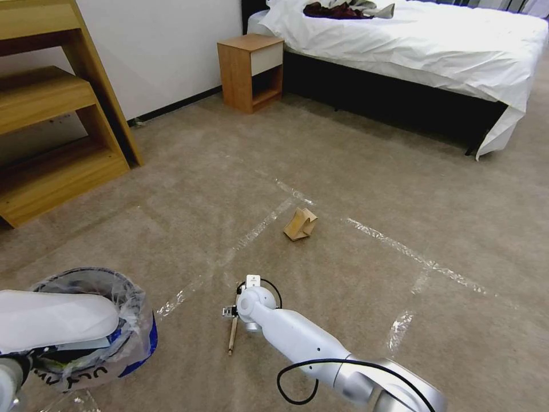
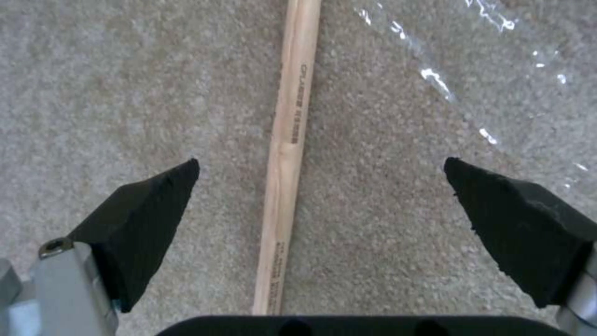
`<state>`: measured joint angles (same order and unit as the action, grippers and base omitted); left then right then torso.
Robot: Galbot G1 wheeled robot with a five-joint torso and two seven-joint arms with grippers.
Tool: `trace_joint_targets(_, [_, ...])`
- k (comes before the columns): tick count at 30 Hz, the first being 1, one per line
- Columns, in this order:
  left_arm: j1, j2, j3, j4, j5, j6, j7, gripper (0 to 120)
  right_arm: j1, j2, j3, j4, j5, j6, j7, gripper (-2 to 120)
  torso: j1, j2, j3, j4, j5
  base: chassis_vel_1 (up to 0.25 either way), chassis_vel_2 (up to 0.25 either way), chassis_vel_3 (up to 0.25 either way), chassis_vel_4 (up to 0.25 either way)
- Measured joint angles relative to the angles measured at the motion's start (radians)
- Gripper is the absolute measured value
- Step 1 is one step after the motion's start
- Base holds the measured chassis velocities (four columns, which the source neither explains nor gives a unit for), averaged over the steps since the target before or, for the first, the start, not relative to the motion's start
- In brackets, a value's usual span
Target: Pick up the trash bin and place the garbage on the floor into it.
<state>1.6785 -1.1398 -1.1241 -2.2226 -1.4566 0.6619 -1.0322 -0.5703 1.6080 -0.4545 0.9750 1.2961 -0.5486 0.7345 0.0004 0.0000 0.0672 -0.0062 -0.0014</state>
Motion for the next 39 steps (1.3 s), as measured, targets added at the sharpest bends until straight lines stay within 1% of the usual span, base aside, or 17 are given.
trace_joint_targets(17, [-0.001, -0.006, 0.004, -0.006, 0.0, 0.0, 0.0, 0, -0.009, 0.0, -0.005, -0.024, -0.042, 0.018, -0.024, 100, 0.0, 0.0, 0.0, 0.0, 0.0, 0.0, 0.0, 0.0, 0.0])
trace_joint_targets(31, [0.002, -0.014, 0.012, -0.021, 0.004, 0.0, 0.0, 0, -0.011, 0.0, -0.001, -0.026, -0.046, 0.023, -0.025, 100, 0.0, 0.0, 0.0, 0.0, 0.0, 0.0, 0.0, 0.0, 0.0])
trace_joint_targets(39, [0.003, -0.021, 0.016, -0.026, 0.011, 0.0, 0.0, 0, -0.01, 0.0, -0.027, -0.056, -0.077, 0.031, -0.076, 100, 0.0, 0.0, 0.0, 0.0, 0.0001, 0.0, 0.0, 0.0, 0.0])
